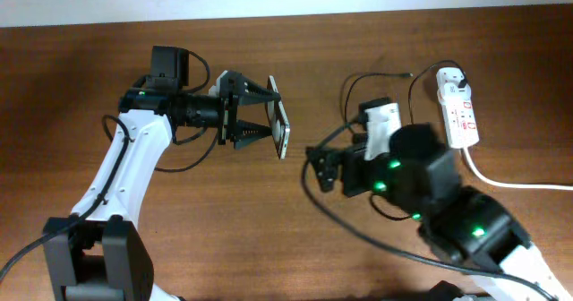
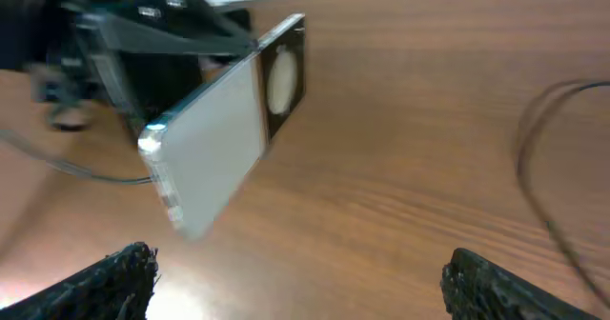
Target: Plug charger to phone and switch on socket
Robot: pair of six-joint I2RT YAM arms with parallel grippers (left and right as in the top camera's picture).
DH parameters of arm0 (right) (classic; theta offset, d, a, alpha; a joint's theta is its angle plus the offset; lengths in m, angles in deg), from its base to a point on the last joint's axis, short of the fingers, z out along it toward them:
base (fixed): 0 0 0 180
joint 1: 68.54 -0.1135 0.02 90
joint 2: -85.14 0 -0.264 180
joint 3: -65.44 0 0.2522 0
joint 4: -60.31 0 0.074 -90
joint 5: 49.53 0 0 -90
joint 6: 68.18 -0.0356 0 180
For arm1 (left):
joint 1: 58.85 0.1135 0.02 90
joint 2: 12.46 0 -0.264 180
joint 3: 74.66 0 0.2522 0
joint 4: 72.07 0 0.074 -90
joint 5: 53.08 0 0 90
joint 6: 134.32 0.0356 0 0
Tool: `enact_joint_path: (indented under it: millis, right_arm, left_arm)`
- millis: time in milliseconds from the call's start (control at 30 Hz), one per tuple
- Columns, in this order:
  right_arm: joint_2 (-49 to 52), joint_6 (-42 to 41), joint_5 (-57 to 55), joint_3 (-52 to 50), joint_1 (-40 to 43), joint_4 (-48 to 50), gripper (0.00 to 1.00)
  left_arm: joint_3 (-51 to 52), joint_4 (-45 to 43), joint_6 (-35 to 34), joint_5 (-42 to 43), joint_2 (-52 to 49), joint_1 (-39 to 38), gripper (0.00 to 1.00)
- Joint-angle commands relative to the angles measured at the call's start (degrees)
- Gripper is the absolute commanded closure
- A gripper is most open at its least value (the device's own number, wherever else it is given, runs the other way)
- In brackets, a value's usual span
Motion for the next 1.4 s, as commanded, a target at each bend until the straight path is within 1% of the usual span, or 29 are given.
enact_joint_path:
  millis: [0, 33, 100, 200, 333, 433, 467, 533, 567, 633, 700, 767, 867, 900, 933, 1033, 1067, 1133, 1200, 1267, 1300, 1333, 1367]
  right_arm:
    - [1.86, -1.77, -17.03, 1.73, -9.01, 0.66, 0.01]
    - [2.03, -3.76, -20.15, 1.73, -11.98, 1.01, 0.02]
    - [2.03, -4.61, -24.33, 1.73, -15.78, 3.1, 0.01]
    - [4.26, -4.66, -25.03, 1.7, -18.53, 7.1, 0.01]
    - [10.25, -4.66, -25.73, 1.7, -18.95, 12.41, 0.01]
    - [13.77, -4.66, -32.63, 1.7, -18.95, 14.34, 0.01]
    - [14.49, -4.63, -32.76, 1.7, -18.95, 15.1, 0.02]
    - [16.22, -4.61, -32.79, 1.7, -18.91, 16.04, 0.15]
    - [16.65, -4.61, -32.76, 1.7, -18.91, 16.04, 0.17]
    - [17.44, -4.63, -32.76, 1.7, -18.88, 16.02, 0.25]
    - [17.44, -4.63, -32.76, 1.7, -18.91, 16.11, 0.27]
    - [17.44, -4.63, -32.72, 1.7, -18.91, 16.46, 0.34]
    - [17.44, -4.61, -32.74, 1.7, -18.91, 16.57, 0.55]
    - [17.44, -4.61, -32.72, 1.7, -18.91, 16.59, 0.57]
    - [17.44, -4.61, -32.61, 1.7, -18.91, 16.59, 0.62]
    - [17.44, -4.61, -32.52, 1.7, -18.91, 16.61, 0.7]
    - [17.44, -4.63, -31.61, 1.7, -18.91, 16.63, 0.74]
    - [17.42, -4.63, -29.16, 1.7, -18.91, 16.63, 0.78]
    - [17.38, -4.63, -27.98, 1.7, -18.91, 16.9, 0.89]
    - [17.35, -4.66, -27.96, 1.7, -18.91, 17.09, 0.93]
    - [17.31, -4.66, -27.8, 1.7, -18.91, 17.31, 0.95]
    - [17.16, -4.63, -26.86, 1.73, -18.91, 17.75, 0.96]
    - [16.9, -4.63, -26.91, 1.73, -18.91, 17.75, 0.96]
  left_arm:
    - [-1.27, -0.24, -0.31, 2.34, 1.84, 0.39, 0.32]
    - [-1.27, -0.24, -0.31, 2.34, 1.84, 0.39, 0.32]
    - [-1.27, -0.24, -0.33, 2.32, 1.84, 0.39, 0.32]
    - [-1.27, -0.24, -0.31, 2.34, 1.84, 0.39, 0.32]
    - [-1.27, -0.22, -0.31, 2.36, 1.84, 0.39, 0.33]
    - [-1.27, -0.22, -0.33, 2.58, 1.84, 0.39, 0.32]
    - [-1.27, -0.22, -0.33, 2.58, 1.84, 0.39, 0.32]
    - [-1.27, -0.22, -0.33, 2.58, 1.84, 0.39, 0.32]
    - [-1.27, -0.22, -0.33, 2.58, 1.84, 0.39, 0.32]
    - [-1.27, -0.22, -0.33, 2.58, 1.84, 0.39, 0.32]
    - [-1.27, -0.22, -0.31, 2.56, 1.84, 0.39, 0.32]
    - [-1.27, -0.22, -0.31, 2.56, 1.84, 0.39, 0.32]
    - [-1.27, -0.22, -0.31, 2.56, 1.84, 0.39, 0.32]
    - [-1.27, -0.22, -0.31, 2.56, 1.84, 0.39, 0.32]
    - [-1.27, -0.22, -0.31, 2.56, 1.84, 0.39, 0.32]
    - [-1.27, -0.22, -0.31, 2.58, 1.84, 0.39, 0.32]
    - [-1.27, -0.22, -0.31, 2.56, 1.84, 0.39, 0.32]
    - [-1.27, -0.22, -0.31, 2.56, 1.84, 0.39, 0.31]
    - [-1.27, -0.22, -0.31, 2.56, 1.84, 0.39, 0.31]
    - [-1.27, -0.22, -0.31, 2.54, 1.84, 0.39, 0.3]
    - [-1.27, -0.22, -0.31, 2.56, 1.84, 0.39, 0.27]
    - [-1.27, -0.22, -0.31, 2.58, 1.84, 0.39, 0.21]
    - [-1.27, -0.22, -0.31, 2.58, 1.84, 0.39, 0.18]
